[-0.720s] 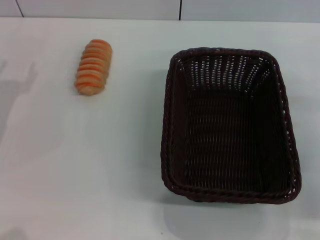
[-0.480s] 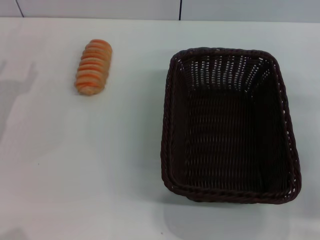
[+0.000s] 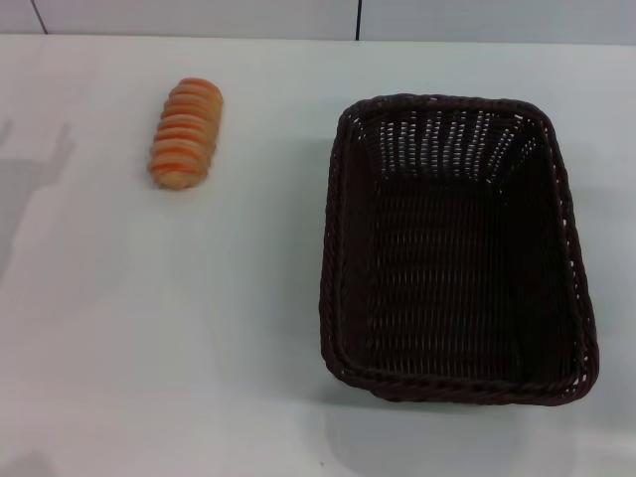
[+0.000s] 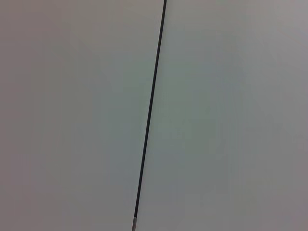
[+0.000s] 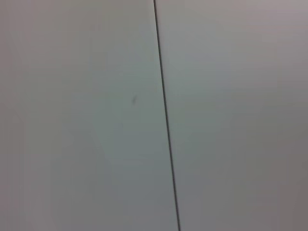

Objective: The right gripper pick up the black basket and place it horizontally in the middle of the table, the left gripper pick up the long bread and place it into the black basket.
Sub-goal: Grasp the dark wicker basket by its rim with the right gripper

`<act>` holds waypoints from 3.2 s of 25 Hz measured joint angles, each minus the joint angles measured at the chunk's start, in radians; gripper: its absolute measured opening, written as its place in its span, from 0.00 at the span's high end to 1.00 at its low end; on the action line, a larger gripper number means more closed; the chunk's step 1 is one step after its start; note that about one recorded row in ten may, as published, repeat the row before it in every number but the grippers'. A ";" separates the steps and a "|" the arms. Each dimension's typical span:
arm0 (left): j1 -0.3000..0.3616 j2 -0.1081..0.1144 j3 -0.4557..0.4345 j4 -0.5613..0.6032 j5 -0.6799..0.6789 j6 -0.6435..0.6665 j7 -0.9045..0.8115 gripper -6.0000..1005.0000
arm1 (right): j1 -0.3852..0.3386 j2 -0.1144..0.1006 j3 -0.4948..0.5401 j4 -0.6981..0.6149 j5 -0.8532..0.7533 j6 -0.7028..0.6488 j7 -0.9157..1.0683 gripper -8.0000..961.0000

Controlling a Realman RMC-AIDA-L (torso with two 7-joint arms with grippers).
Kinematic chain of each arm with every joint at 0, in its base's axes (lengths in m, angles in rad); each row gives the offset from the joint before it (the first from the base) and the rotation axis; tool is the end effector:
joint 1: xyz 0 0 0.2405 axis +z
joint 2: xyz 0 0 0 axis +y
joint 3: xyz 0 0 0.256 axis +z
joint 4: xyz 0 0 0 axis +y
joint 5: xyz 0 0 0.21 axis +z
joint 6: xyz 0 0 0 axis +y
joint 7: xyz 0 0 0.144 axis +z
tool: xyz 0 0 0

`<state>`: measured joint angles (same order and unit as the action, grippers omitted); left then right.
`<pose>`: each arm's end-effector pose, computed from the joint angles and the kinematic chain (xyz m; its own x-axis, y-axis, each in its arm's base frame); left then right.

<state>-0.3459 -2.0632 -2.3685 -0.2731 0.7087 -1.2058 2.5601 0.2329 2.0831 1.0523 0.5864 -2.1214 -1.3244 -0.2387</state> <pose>-0.3634 0.3229 0.0661 0.6017 -0.1253 0.7888 0.7852 -0.0883 -0.6129 0.3058 0.3086 0.0400 0.6856 0.3462 -0.6404 -0.7254 0.2505 -0.6411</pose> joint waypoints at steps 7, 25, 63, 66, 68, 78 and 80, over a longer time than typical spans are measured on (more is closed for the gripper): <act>-0.001 0.000 0.000 0.000 0.000 0.001 0.001 0.20 | -0.080 -0.004 0.026 0.246 0.001 0.213 -0.209 0.28; 0.003 0.001 0.000 -0.009 0.000 -0.004 0.000 0.20 | -0.275 -0.007 0.440 0.910 0.038 1.266 -0.326 0.28; -0.001 0.003 0.000 -0.040 0.000 -0.022 0.000 0.20 | 0.080 -0.011 0.864 1.206 -0.325 2.707 0.117 0.29; -0.004 0.003 0.000 -0.040 0.000 -0.022 0.000 0.20 | 0.080 -0.010 0.862 1.205 -0.334 2.741 0.137 0.29; -0.006 0.002 0.000 -0.040 0.000 -0.022 0.000 0.20 | 0.080 -0.009 0.861 1.200 -0.337 2.761 0.148 0.29; -0.008 0.001 0.000 -0.050 0.000 -0.030 0.000 0.20 | 0.085 -0.009 0.858 1.116 -0.346 2.796 0.170 0.29; -0.008 0.001 0.000 -0.050 0.000 -0.032 -0.001 0.20 | 0.088 -0.008 0.858 1.093 -0.346 2.790 0.170 0.30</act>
<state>-0.3544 -2.0617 -2.3684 -0.3235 0.7086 -1.2375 2.5593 0.3213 2.0746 1.9102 1.6797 -2.4679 1.4653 -0.0692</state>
